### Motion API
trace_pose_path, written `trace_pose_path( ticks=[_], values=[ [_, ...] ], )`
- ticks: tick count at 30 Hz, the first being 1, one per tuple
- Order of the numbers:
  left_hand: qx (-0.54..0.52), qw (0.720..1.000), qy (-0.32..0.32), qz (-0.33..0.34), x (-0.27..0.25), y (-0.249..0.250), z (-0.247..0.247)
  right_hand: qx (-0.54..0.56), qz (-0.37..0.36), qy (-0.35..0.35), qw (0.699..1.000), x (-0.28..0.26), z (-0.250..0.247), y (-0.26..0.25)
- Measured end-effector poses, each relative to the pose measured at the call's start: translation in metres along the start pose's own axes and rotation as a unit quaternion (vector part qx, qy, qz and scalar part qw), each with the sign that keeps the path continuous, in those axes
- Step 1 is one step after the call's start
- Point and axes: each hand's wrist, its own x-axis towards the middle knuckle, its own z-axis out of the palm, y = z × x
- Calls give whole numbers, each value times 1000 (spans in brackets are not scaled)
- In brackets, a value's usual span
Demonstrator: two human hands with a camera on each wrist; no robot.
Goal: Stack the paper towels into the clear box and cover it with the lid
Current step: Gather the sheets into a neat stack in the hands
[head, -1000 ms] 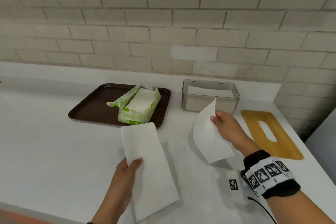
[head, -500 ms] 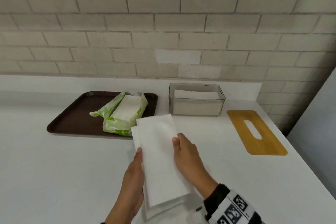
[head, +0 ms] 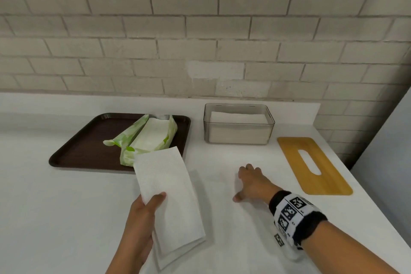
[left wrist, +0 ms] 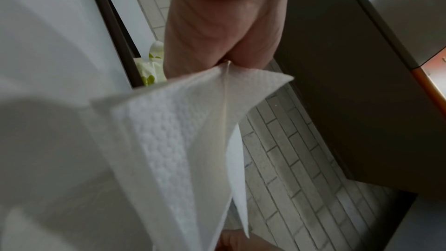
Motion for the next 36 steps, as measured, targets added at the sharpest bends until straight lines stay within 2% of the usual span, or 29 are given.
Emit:
trace_pose_path(
  ticks=[5, 7, 8, 10, 12, 14, 15, 16, 17, 18, 19, 21, 24, 27, 29, 30, 33, 35, 36],
  values=[
    [-7, 1000, -4, 14, 4, 4, -2, 62, -37, -30, 997, 3, -2, 2],
    [-11, 1000, -6, 15, 4, 4, -2, 157, -54, -5, 986, -8, -15, 8],
    [-16, 1000, -8, 13, 4, 4, -2, 241, -67, 6, 968, -17, -25, 11],
    [-31, 999, -14, 1, 4, 1, -1, 430, -123, 15, 894, -38, -44, 15],
    [-48, 998, -23, -16, 3, -2, 3, 568, -190, 9, 801, -58, -58, 16],
    [-63, 997, -31, -25, 2, -4, 9, 669, -230, 36, 706, -72, -66, 10],
    [-71, 996, -36, -28, 1, -4, 13, 696, -244, 67, 672, -76, -68, 6],
    [-79, 996, -42, -30, 0, -4, 16, 711, -247, 106, 649, -79, -69, -2],
    [-87, 994, -51, -33, -1, -4, 20, 705, -241, 159, 648, -79, -68, -9],
    [-91, 993, -61, -36, -1, -5, 23, 680, -231, 212, 663, -80, -67, -19],
    [-93, 992, -68, -41, -3, -5, 27, 644, -223, 259, 684, -78, -64, -27],
    [-94, 991, -80, -51, -6, -4, 35, 559, -209, 309, 740, -72, -55, -45],
    [-115, 986, -98, -67, -11, -2, 47, 401, -151, 332, 840, -62, -35, -65],
    [-125, 979, -142, -72, -18, -1, 55, 312, -114, 300, 894, -55, -17, -78],
    [-120, 978, -159, -65, -22, -2, 57, 298, -116, 250, 914, -53, -12, -81],
    [-114, 980, -152, -60, -22, -3, 56, 317, -122, 220, 915, -53, -13, -81],
    [-84, 991, -94, -47, -18, -10, 45, 392, -129, 140, 900, -48, -26, -77],
    [-77, 992, -84, -49, -17, -11, 35, 440, -112, 120, 883, -36, -35, -69],
    [-74, 992, -88, -46, -18, -10, 30, 427, -104, 117, 890, -28, -37, -64]
  ],
)
